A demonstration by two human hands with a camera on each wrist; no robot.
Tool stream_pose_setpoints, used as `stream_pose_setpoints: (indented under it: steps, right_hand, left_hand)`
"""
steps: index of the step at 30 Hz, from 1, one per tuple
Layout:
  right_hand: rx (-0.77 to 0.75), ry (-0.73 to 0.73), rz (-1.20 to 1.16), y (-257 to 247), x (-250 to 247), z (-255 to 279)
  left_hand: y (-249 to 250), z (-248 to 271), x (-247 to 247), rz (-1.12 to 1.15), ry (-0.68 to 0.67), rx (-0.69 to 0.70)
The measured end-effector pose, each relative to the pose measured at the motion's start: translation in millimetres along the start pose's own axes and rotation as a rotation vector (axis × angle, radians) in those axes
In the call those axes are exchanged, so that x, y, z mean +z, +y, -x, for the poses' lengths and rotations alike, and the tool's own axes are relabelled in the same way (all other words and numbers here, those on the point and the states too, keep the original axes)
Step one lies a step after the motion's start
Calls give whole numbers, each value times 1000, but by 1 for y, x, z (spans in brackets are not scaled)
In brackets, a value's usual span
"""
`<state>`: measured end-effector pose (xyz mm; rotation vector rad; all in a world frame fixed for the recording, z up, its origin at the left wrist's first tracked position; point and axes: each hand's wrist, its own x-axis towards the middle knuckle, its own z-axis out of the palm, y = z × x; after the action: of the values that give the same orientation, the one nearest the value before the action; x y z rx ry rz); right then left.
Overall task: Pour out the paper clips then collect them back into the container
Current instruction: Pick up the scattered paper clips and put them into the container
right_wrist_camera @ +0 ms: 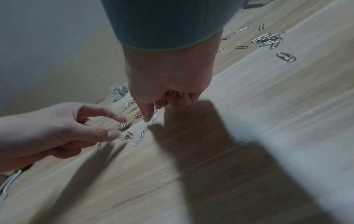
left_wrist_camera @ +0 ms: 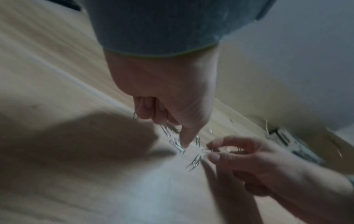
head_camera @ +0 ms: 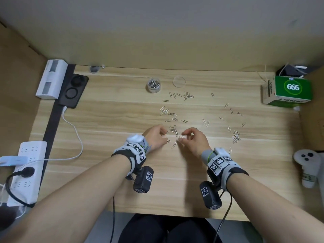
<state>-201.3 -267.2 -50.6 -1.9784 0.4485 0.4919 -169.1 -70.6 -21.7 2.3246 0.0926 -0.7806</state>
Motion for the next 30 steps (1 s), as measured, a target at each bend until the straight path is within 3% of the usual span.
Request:
stream_pose_setpoints:
  steps: [3,5,11,16,20,24,30]
  right_hand:
    - [-26,19,227,7,0,-5]
    - [-53,51,314,9,-1,-3]
    - [-42,64,439,10,4,1]
    - [22,-5,368,9,8,-2]
    - [108,-8,83,-5,1,3]
    - [108,-41,-54,-30,-7,-1]
    - [242,-61,-393,-79,-11,-16]
  left_hand:
    - [-7,-8,4,-228,-25,146]
    - [-14,-11,10,-255,4,160]
    - [-13,-10,19,-276,82,102]
    - [-10,-14,21,-415,-38,89]
    - [-5,-7,13,-241,-65,64]
    - [5,-4,-19,158,34,-91]
    - [21,-21,-72,611,107,-259]
